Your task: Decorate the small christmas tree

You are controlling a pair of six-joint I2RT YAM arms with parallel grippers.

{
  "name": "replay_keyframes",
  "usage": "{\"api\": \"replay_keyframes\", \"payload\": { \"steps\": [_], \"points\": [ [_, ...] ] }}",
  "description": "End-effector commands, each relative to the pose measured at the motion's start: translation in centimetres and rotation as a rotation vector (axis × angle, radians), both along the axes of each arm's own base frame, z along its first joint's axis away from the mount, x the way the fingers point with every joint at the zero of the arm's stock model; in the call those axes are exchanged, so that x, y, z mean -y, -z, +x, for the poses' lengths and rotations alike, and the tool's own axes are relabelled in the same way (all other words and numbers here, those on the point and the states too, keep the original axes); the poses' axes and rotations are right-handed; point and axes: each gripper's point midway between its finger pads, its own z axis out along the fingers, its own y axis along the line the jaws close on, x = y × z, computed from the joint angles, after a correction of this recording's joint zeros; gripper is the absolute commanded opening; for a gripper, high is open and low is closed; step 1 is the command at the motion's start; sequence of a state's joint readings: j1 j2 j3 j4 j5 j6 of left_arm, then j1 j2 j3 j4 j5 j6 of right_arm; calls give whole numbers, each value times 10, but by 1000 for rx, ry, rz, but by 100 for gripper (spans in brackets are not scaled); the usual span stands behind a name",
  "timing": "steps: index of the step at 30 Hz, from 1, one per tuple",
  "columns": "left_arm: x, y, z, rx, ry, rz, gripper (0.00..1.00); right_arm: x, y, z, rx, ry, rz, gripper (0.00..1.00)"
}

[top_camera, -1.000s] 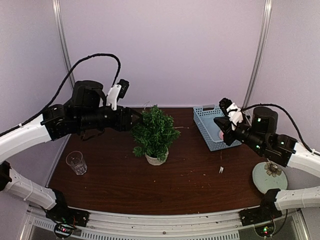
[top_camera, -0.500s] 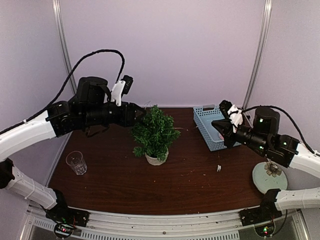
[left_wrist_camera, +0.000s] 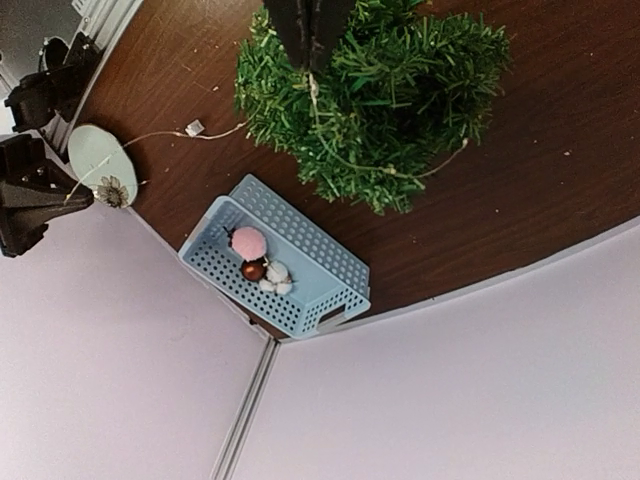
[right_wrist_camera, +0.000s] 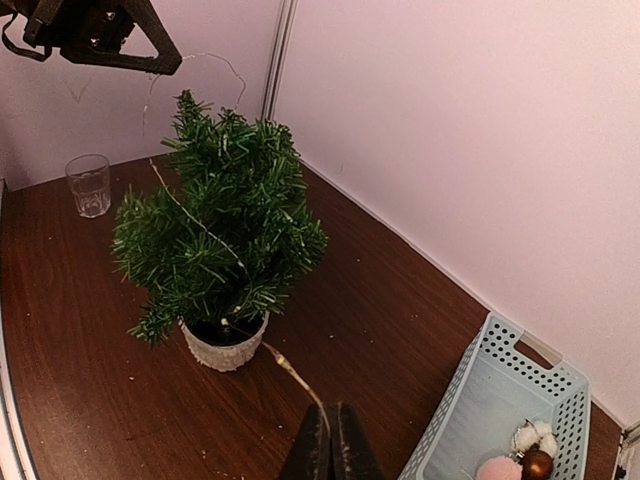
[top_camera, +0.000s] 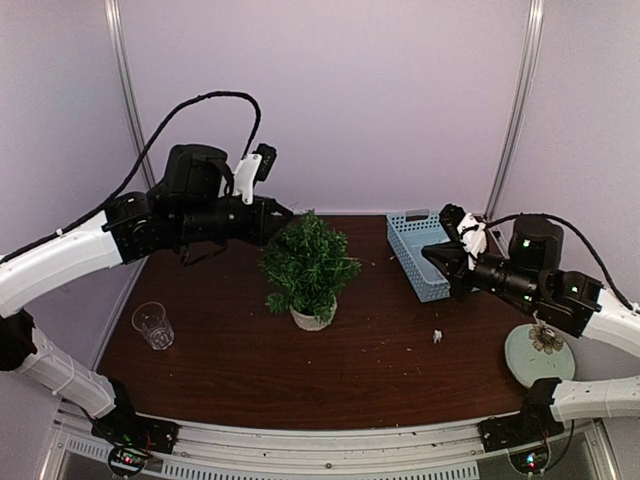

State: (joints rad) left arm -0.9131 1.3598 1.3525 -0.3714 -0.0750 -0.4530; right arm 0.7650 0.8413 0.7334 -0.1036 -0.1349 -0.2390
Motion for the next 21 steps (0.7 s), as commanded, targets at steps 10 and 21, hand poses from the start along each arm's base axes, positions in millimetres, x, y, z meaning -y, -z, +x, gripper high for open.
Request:
{"api": "replay_keyframes", "payload": {
  "steps": [10, 21],
  "points": [
    [-48, 14, -25, -45, -78, -38, 0, -11, -3, -22, -55, -99, 27, 0],
    [-63, 92, -21, -212, -232, -79, 0, 0, 24, -17, -155, -1, 25, 0]
  ]
}}
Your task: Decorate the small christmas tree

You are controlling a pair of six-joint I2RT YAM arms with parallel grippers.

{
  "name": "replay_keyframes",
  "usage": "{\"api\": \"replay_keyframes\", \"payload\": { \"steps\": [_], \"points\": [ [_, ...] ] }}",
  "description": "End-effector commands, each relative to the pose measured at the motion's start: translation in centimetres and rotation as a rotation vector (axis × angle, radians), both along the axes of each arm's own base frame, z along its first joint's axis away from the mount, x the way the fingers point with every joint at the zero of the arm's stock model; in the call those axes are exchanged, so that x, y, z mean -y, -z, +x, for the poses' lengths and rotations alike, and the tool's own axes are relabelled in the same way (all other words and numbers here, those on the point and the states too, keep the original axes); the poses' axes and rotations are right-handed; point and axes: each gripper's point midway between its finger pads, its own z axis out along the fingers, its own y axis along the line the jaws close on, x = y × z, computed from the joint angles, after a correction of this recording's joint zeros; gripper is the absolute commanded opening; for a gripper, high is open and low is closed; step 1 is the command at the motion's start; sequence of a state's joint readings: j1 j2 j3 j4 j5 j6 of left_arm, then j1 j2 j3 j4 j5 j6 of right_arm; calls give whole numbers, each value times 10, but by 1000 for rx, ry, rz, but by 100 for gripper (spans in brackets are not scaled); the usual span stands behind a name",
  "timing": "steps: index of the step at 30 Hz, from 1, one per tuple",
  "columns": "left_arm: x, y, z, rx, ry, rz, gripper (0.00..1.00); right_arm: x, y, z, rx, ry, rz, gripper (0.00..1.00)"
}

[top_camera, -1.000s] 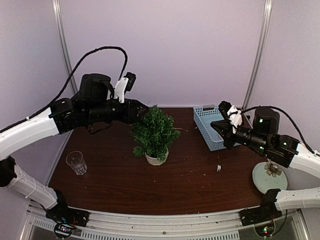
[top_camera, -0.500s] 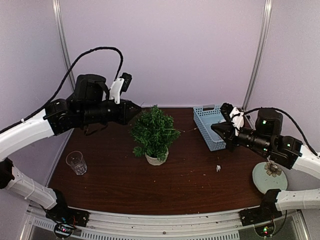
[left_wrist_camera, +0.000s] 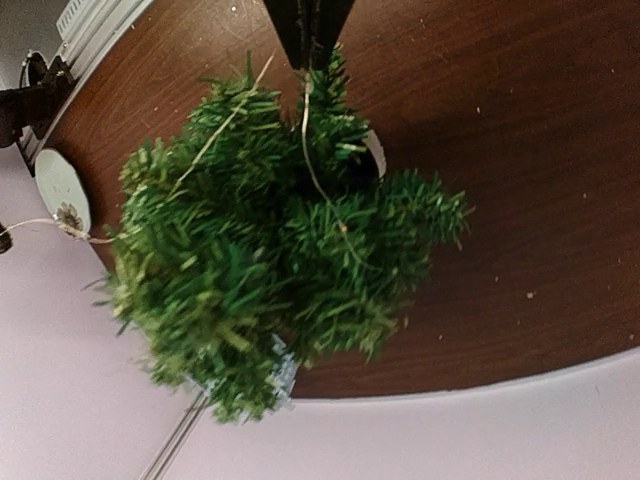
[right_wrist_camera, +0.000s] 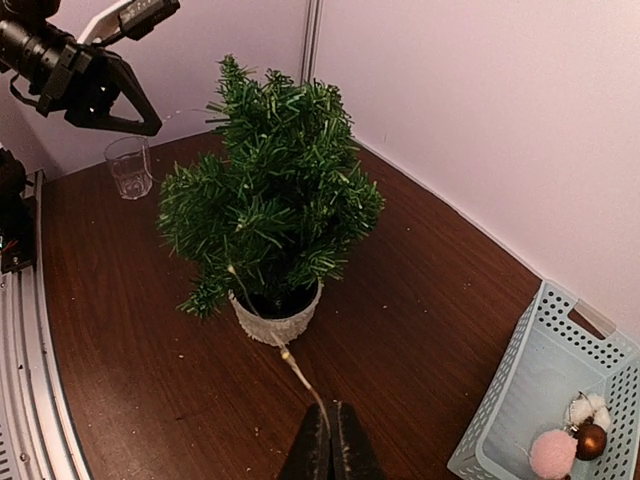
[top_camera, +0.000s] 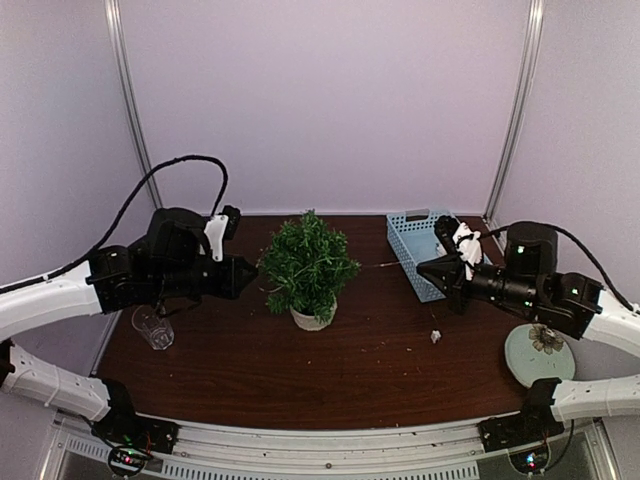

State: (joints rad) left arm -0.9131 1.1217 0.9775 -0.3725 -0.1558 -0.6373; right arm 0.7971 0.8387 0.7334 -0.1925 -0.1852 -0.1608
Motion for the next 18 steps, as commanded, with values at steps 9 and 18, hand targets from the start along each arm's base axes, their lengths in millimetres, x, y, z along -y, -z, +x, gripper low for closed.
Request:
{"api": "replay_keyframes", "payload": {
  "steps": [9, 18],
  "points": [
    [16, 12, 18, -40, -87, -158, 0, 48, 4, 27, 0, 319, -42, 0],
    [24, 1, 19, -19, -59, -195, 0, 50, -43, 35, 86, 339, 10, 0]
  ]
}}
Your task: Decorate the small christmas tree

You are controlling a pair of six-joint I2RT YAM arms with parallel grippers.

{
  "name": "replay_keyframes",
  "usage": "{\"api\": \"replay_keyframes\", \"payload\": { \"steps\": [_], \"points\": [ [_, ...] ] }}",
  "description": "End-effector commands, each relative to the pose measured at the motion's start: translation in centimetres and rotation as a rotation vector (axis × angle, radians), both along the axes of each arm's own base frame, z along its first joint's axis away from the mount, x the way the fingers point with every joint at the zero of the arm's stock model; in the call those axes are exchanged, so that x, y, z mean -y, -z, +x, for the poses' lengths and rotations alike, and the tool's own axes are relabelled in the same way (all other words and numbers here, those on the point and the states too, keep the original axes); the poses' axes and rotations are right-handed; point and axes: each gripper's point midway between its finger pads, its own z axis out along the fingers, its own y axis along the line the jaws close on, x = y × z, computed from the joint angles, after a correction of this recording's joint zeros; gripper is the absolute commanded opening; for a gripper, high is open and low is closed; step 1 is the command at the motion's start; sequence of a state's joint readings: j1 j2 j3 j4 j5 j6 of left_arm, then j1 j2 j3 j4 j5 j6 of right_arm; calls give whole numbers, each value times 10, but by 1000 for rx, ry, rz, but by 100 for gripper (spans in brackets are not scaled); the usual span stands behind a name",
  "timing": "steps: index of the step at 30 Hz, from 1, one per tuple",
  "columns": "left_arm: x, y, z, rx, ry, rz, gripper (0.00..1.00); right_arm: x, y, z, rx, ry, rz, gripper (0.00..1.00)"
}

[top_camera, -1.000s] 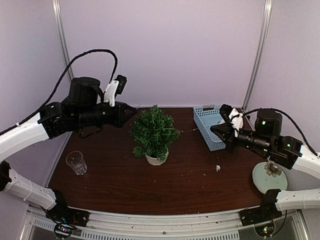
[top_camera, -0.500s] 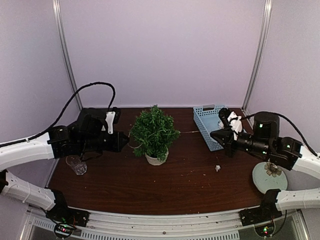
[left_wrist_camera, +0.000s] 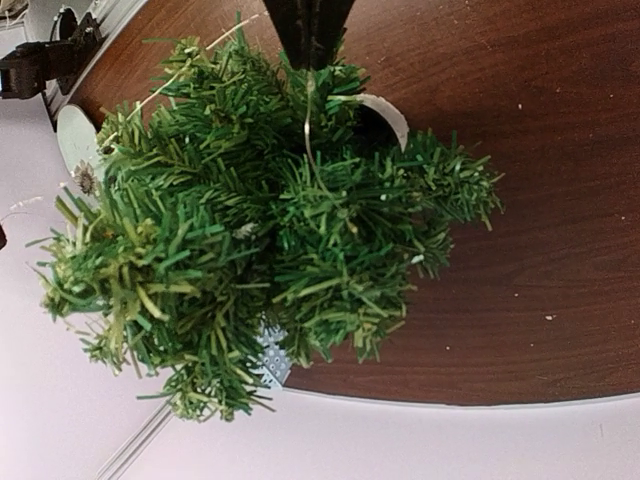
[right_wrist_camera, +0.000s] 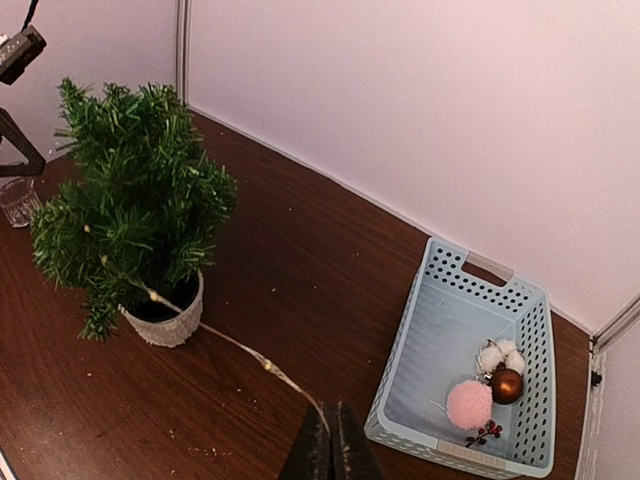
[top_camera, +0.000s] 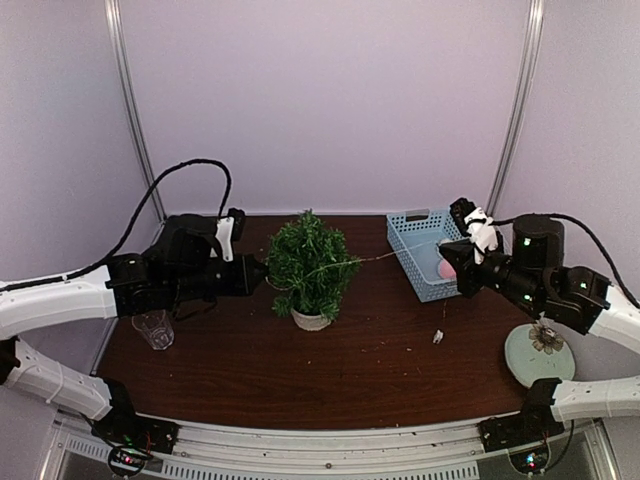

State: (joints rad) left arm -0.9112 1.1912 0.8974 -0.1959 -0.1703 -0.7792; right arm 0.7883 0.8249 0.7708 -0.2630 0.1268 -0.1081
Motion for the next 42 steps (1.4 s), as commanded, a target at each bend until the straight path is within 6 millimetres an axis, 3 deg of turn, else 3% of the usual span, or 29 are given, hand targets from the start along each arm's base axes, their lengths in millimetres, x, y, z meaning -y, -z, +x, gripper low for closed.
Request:
{"api": "replay_keyframes", "payload": {
  "steps": [1, 7, 16, 20, 28, 33, 42],
  "points": [
    [10, -26, 3, 54, 26, -93, 0, -1, -41, -1, 72, -17, 48, 0],
    [-1, -41, -4, 101, 29, -118, 0, -36, -57, -39, 50, -287, 126, 0],
    [2, -37, -20, 95, 106, -152, 0, -42, -40, -74, -2, -430, 175, 0],
    [5, -34, -21, 83, 118, -166, 0, -35, -32, -73, -21, -401, 167, 0],
    [9, -8, -11, 3, 65, -119, 0, -10, 1, -41, -79, -155, 80, 0],
    [12, -7, -2, 5, 35, -99, 0, 9, -3, -12, -21, 27, 15, 0],
    [21, -5, 7, -4, 27, -96, 0, 4, -21, 50, 36, 192, -51, 0]
  ]
}}
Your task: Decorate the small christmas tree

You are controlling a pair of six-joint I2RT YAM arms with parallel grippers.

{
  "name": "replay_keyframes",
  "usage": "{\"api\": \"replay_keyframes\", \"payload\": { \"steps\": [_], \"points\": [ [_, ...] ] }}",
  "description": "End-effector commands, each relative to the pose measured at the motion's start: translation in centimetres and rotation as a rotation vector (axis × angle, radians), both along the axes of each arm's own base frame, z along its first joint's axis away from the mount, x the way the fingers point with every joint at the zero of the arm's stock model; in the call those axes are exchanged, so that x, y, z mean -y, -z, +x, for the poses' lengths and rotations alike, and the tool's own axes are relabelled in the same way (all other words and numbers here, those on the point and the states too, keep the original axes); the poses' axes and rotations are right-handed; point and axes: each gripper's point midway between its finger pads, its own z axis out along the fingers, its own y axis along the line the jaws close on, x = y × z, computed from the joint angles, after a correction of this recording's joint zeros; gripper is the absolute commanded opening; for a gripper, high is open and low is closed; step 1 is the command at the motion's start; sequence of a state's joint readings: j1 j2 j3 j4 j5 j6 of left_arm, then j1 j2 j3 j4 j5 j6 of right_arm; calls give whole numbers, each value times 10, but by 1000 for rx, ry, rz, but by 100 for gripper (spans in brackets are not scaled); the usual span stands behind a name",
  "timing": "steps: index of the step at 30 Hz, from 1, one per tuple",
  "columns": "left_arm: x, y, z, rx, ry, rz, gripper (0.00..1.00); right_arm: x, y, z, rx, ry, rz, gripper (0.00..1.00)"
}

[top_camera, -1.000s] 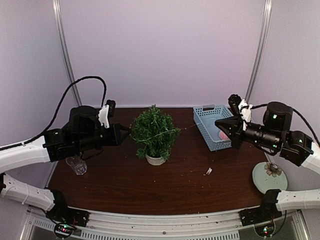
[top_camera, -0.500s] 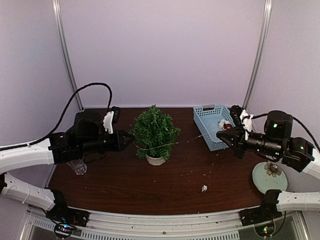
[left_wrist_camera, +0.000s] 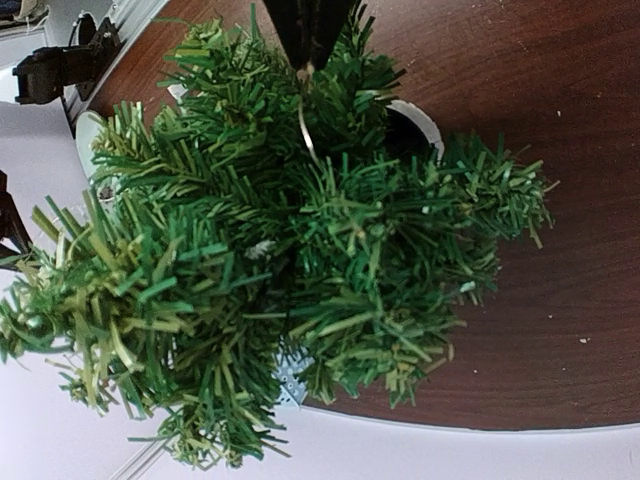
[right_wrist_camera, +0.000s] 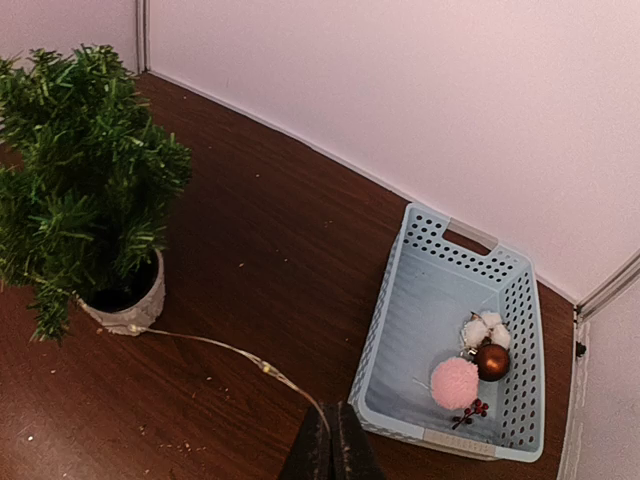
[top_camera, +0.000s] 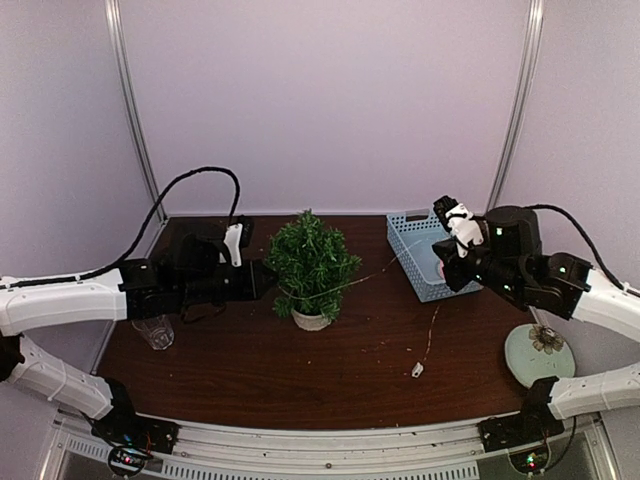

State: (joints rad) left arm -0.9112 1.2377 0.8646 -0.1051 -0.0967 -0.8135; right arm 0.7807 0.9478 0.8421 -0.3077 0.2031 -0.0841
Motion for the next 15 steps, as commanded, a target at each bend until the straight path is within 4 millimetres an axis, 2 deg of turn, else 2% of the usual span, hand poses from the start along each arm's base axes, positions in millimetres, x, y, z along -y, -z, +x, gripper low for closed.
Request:
{"api": "replay_keyframes", "payload": {
  "steps": [1, 8, 15],
  "points": [
    [3, -20, 9, 37, -25, -43, 0, 2, -35, 34, 102, 106, 4, 0],
    [2, -18, 11, 37, -32, -25, 0, -14, -48, 76, 122, 99, -14, 0],
    [4, -13, 11, 32, -26, -24, 0, -54, -46, 112, 110, 6, -55, 0]
  ]
}}
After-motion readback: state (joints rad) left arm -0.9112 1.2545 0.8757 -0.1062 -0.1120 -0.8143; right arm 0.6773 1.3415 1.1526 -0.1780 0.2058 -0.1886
